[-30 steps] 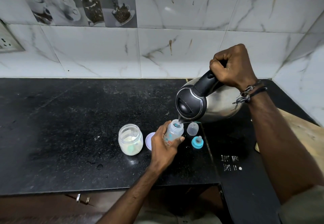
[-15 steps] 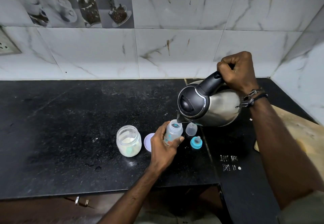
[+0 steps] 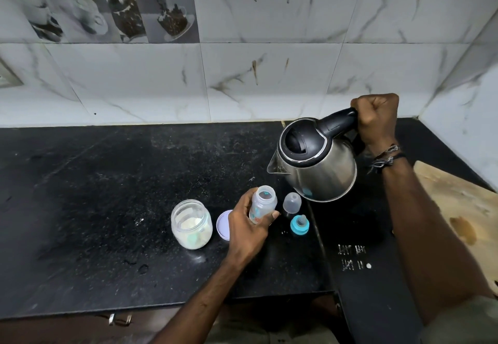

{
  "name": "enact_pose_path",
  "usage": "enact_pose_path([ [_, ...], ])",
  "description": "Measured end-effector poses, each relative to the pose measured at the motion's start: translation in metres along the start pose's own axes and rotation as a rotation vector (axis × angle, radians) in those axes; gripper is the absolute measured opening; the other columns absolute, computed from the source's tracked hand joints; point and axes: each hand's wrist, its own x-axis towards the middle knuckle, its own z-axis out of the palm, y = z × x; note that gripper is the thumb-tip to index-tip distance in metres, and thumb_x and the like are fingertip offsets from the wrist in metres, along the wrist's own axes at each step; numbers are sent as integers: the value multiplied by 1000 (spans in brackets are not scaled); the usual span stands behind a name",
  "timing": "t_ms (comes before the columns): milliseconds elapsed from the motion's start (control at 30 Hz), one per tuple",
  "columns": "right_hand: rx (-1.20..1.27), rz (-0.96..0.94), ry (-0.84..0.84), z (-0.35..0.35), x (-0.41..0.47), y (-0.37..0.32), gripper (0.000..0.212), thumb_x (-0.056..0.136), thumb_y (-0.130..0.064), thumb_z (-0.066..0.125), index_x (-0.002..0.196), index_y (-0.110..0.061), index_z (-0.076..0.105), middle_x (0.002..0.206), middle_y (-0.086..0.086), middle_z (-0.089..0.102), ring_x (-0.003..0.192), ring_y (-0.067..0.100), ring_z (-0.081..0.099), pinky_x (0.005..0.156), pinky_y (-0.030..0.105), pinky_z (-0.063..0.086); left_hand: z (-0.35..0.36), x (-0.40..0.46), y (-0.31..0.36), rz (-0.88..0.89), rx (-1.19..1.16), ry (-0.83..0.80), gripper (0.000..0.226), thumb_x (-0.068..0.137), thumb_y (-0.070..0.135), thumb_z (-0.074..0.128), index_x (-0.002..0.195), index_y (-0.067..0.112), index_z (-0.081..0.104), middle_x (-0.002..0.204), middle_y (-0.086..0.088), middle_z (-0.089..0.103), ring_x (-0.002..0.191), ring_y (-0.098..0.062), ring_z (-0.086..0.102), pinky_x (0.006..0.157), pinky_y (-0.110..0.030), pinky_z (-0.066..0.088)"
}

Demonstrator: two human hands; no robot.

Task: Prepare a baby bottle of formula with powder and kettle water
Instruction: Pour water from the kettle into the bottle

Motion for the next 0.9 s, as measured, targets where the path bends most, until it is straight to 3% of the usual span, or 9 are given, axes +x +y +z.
enact_pose_path([
  [200,15,75,107,14,18,27,37,77,-14,51,47,-15,30,37,-10,18,42,4,13,46,25,12,4,13,-4,-25,-5,27,53,75,1,89,122,13,68,113,8,75,103,-1,70,87,-13,50],
  [267,36,110,138,22,25,39,40,77,-18,52,42,-18,31,38,-11,18,43,5,14,47,25,13,5,18,-6,-27,5,38,54,75,2,89,122,14,68,113,9,75,104,-2,70,88,-14,51],
  [433,78,241,231,49,47,62,47,76,-21,54,34,-24,32,38,-14,18,44,4,17,49,28,16,10,32,-14,-44,13,55,57,74,19,87,127,18,66,119,6,75,113,-14,70,98,-34,56],
  [667,146,335,264,96,82,89,43,71,-28,53,35,-22,29,42,-15,21,46,12,23,50,35,22,17,51,-16,-64,8,82,53,76,8,88,124,20,67,114,9,76,108,-13,71,94,-31,57],
  [900,170,426,275,128,100,108,39,64,-37,53,39,-16,32,51,6,25,51,23,28,43,46,30,23,60,-20,-75,7,61,53,75,14,88,123,24,67,116,10,76,111,-14,71,98,-37,57],
])
